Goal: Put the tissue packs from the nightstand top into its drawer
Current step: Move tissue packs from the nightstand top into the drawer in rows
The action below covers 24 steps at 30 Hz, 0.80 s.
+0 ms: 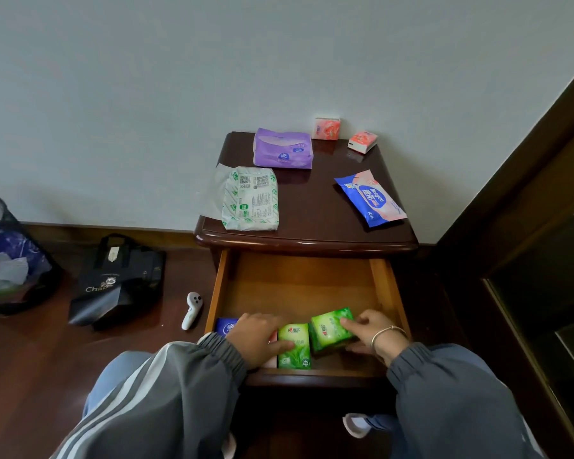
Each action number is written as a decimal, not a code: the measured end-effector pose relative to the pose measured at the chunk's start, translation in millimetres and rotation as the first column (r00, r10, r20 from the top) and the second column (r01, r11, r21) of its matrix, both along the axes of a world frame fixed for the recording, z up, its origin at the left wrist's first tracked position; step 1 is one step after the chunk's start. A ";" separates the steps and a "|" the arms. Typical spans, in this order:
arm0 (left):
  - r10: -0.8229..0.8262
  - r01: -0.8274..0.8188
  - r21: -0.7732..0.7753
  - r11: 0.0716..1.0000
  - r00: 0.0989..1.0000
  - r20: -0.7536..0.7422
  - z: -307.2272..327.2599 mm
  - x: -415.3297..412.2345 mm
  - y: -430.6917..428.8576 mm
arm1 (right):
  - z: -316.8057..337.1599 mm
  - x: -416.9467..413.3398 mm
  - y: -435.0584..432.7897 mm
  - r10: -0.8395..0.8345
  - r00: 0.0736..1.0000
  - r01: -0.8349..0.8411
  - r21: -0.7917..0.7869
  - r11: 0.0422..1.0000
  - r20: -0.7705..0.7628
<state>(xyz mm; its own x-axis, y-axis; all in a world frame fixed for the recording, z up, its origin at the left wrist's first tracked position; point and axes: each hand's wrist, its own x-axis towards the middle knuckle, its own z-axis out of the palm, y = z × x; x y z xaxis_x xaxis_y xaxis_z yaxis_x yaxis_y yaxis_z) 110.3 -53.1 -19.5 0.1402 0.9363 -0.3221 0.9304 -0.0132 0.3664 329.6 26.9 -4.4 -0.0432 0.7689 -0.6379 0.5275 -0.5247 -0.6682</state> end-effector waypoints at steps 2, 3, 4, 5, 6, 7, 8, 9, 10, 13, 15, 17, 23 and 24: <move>0.003 -0.003 -0.005 1.000 1.000 0.002 -0.3 0.2 0.7 | 2.6 4.0 0.5 0.255 0.915 -0.271 0.006 0.963 0.311; 0.004 -0.004 -0.009 1.000 1.000 0.004 -0.4 0.1 0.9 | 4.0 7.6 3.4 0.346 0.819 -0.398 0.020 0.917 0.459; 0.004 -0.004 -0.015 1.000 1.000 0.007 -0.3 0.0 1.2 | 5.6 10.3 7.5 0.393 0.744 -0.497 0.054 0.866 0.540; 0.005 -0.004 -0.020 1.000 1.000 0.008 -0.1 0.0 1.3 | 8.6 11.1 11.0 0.433 0.710 -0.577 0.107 0.810 0.555; 0.004 -0.004 -0.023 1.000 1.000 0.008 0.3 0.0 1.2 | 12.4 10.3 14.1 0.491 0.680 -0.661 0.165 0.732 0.544; 0.004 -0.003 -0.026 1.000 1.000 0.007 0.7 0.0 1.2 | 16.6 7.9 17.2 0.568 0.623 -0.748 0.198 0.633 0.537; 0.003 -0.002 -0.029 1.000 1.000 0.005 1.1 0.0 1.3 | 19.7 4.1 20.6 0.643 0.546 -0.820 0.187 0.541 0.536; 0.002 -0.002 -0.035 0.999 1.000 0.006 1.5 0.0 1.1 | 22.0 -1.3 23.8 0.707 0.471 -0.869 0.137 0.476 0.528; 0.001 -0.001 -0.038 0.999 1.000 0.007 1.9 0.0 0.9 | 24.2 -7.6 26.5 0.761 0.404 -0.898 0.062 0.435 0.509; 0.003 -0.003 -0.034 0.999 1.000 0.006 3.5 0.8 0.1 | 30.0 -22.1 33.4 0.848 0.222 -0.923 -0.178 0.342 0.482; 0.009 -0.009 -0.033 0.999 1.000 0.009 4.6 0.6 -0.5 | 31.3 -22.3 35.1 0.848 0.147 -0.909 -0.269 0.319 0.510; 0.014 -0.014 -0.033 0.999 1.000 0.003 4.6 0.0 -1.1 | 27.6 -14.3 30.3 0.834 0.170 -0.885 -0.291 0.364 0.526; 0.069 -0.067 0.051 0.996 0.997 -0.022 11.1 -0.9 -2.3 | 15.5 -9.6 -9.7 0.742 0.452 -0.810 -0.122 0.574 0.494; 0.091 -0.090 0.088 0.992 0.996 -0.014 13.9 -3.7 -3.0 | 14.5 -12.8 -16.0 0.725 0.466 -0.796 -0.117 0.593 0.506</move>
<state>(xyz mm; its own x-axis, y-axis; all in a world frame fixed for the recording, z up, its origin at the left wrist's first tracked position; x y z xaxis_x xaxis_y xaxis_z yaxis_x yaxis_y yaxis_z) 106.5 -56.1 -5.6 0.0483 0.9695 -0.2401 0.9357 0.0402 0.3505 316.8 11.0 10.1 -0.3866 0.6474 -0.6569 0.9213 0.3043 -0.2422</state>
